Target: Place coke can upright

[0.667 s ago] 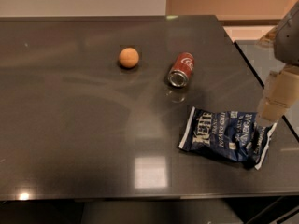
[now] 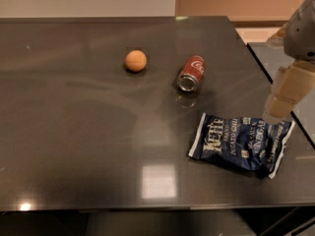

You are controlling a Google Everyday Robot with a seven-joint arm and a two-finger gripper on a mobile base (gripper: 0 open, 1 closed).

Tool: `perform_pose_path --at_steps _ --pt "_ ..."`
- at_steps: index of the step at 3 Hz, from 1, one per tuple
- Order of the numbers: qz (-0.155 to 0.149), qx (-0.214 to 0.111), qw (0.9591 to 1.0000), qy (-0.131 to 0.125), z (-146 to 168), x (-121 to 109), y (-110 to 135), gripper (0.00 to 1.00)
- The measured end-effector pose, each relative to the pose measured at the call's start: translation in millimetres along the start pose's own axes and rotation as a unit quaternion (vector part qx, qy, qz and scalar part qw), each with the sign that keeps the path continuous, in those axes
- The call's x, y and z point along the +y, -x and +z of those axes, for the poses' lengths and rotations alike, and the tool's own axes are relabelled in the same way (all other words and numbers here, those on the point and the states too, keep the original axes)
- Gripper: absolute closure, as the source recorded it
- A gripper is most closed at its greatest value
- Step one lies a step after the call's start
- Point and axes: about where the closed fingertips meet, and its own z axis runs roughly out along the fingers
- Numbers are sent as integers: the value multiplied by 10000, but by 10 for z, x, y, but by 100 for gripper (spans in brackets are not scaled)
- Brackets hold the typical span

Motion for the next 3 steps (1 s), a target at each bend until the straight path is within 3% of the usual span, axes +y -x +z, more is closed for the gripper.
perform_pose_path --at_steps 1,2,3 --pt "277 -64 9996 77 68 -234 148 0" --pt "907 -2 9958 79 166 -540 331 0" --pt "1490 10 9888 20 261 -735 495 0"
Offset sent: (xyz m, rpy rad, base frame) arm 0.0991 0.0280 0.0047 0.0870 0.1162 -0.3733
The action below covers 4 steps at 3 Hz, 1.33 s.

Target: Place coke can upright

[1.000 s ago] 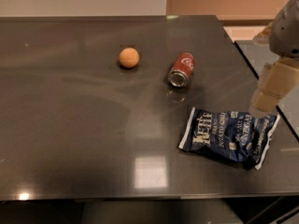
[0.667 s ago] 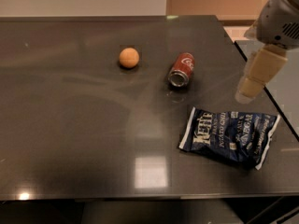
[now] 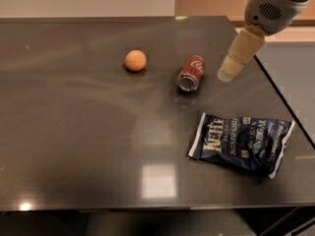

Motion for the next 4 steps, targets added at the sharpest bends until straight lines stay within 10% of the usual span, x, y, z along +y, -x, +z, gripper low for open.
perform_pose_path --at_steps 1,4 --pt "655 -24 9978 -64 108 -87 174 0" --pt "2366 319 9710 104 1085 -247 732 0"
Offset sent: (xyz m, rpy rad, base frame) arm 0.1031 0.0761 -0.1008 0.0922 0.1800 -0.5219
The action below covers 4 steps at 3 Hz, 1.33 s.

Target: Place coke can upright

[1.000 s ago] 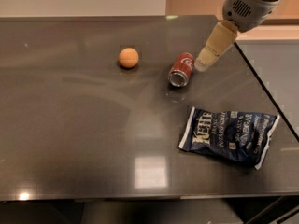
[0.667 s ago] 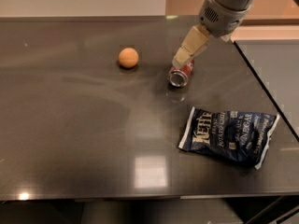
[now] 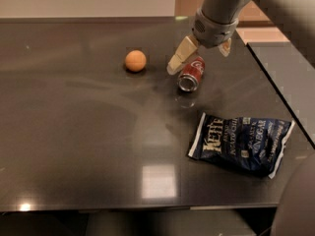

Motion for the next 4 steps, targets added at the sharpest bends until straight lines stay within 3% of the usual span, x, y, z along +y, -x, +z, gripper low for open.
perform_pose_path --at_steps 2,4 --pt "712 372 9968 -44 430 -221 190 0" --pt "1102 528 9923 -187 542 -391 257 0"
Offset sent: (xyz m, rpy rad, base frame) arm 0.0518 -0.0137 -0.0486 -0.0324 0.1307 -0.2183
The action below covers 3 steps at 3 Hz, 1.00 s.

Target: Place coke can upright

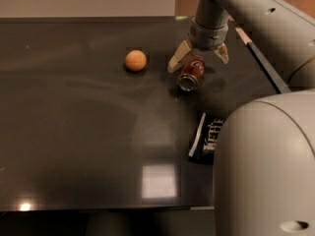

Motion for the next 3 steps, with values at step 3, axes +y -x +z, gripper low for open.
perform_pose_path --at_steps 3 --pt "-54 82 9999 31 108 112 169 0"
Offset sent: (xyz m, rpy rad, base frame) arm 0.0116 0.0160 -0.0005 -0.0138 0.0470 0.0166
